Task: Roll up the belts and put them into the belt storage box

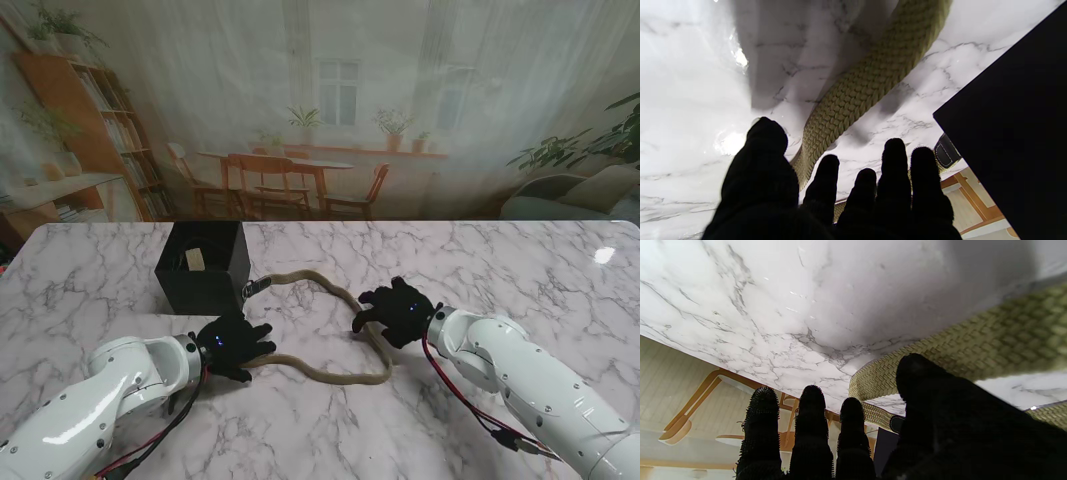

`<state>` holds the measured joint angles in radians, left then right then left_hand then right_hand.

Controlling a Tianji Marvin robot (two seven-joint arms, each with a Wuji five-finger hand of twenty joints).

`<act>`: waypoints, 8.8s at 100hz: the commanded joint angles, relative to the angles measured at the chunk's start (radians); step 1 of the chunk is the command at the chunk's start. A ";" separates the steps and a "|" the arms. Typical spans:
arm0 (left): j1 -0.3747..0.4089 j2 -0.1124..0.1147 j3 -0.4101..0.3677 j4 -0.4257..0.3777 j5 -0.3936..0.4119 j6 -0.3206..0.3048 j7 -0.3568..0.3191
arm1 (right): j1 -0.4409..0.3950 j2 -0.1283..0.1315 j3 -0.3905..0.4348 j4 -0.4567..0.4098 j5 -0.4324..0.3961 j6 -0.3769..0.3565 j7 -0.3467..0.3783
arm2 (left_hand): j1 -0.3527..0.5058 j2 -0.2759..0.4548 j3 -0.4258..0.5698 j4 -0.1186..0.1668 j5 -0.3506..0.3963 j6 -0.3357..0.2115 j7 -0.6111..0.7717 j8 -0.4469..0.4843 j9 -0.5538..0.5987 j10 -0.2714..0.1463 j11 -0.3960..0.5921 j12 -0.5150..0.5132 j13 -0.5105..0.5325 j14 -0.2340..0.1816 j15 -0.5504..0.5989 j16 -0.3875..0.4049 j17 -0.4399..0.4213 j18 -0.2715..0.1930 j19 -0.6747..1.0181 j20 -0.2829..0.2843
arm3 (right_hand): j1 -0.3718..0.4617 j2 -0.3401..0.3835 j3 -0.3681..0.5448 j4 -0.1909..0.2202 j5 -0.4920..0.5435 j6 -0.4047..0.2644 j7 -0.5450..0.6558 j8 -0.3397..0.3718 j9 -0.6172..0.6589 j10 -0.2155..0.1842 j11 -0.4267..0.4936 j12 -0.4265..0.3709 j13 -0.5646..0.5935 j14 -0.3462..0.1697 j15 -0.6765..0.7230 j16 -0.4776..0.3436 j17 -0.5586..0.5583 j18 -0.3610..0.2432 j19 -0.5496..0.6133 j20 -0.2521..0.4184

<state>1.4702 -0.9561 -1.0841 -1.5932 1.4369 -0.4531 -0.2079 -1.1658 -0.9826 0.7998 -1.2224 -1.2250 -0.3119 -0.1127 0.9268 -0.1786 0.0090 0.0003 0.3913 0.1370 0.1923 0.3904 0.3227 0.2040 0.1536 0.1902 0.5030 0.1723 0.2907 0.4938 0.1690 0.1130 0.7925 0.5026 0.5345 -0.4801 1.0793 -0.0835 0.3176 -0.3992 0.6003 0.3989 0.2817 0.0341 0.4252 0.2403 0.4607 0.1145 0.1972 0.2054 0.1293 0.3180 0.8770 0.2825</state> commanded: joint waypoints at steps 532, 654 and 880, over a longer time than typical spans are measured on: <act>0.258 -0.003 -0.329 -0.074 0.227 0.102 -0.002 | -0.734 -0.032 0.665 -0.507 -0.173 0.085 -0.050 | 0.237 -0.068 0.096 -0.014 0.259 -0.060 0.602 0.369 0.223 -0.045 0.096 0.140 0.091 -0.010 0.037 0.039 0.049 0.017 0.079 0.010 | -0.253 0.119 -0.342 -0.007 0.444 0.263 0.007 -0.001 1.047 0.031 0.190 0.255 0.708 -0.012 0.325 0.293 0.338 -0.005 0.331 0.098; 0.244 -0.005 -0.309 -0.060 0.197 0.114 0.015 | -0.318 0.076 0.383 -0.094 -0.372 -0.043 -0.262 | 0.237 -0.063 0.091 -0.012 0.256 -0.066 0.598 0.373 0.225 -0.051 0.100 0.147 0.092 -0.013 0.037 0.042 0.049 0.015 0.081 0.014 | -0.083 -0.230 -0.083 -0.185 0.399 -0.103 0.368 -0.133 0.437 -0.255 -0.047 0.002 0.205 -0.176 0.029 -0.013 0.142 -0.076 0.153 0.013; 0.268 -0.028 -0.374 -0.170 0.087 0.075 0.196 | -0.456 0.058 0.555 -0.150 -0.444 0.141 -0.196 | 0.030 0.094 -0.020 -0.017 0.241 -0.072 0.247 0.266 0.146 -0.022 0.005 0.090 0.017 0.019 -0.013 0.008 -0.011 0.039 -0.002 -0.002 | -0.121 -0.188 -0.050 -0.127 0.354 -0.011 0.183 -0.129 0.342 -0.234 -0.130 -0.036 0.148 -0.127 0.024 -0.001 0.100 -0.051 0.141 0.026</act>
<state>1.7524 -0.9793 -1.4714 -1.7502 1.5317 -0.3697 0.0022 -1.6375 -0.9280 1.3688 -1.3977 -1.6722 -0.1711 -0.3017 0.9735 -0.1246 -0.0009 -0.0013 0.6039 0.0671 0.4506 0.6434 0.5071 0.1565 0.1697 0.2868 0.5384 0.1681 0.3006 0.5122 0.1747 0.1247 0.8182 0.5082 0.4131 -0.6133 1.0416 -0.1501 0.6195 -0.3590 0.7116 0.3022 0.5784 -0.1782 0.3137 0.2071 0.6434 0.0069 0.2496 0.2281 0.2546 0.2483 1.0365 0.3339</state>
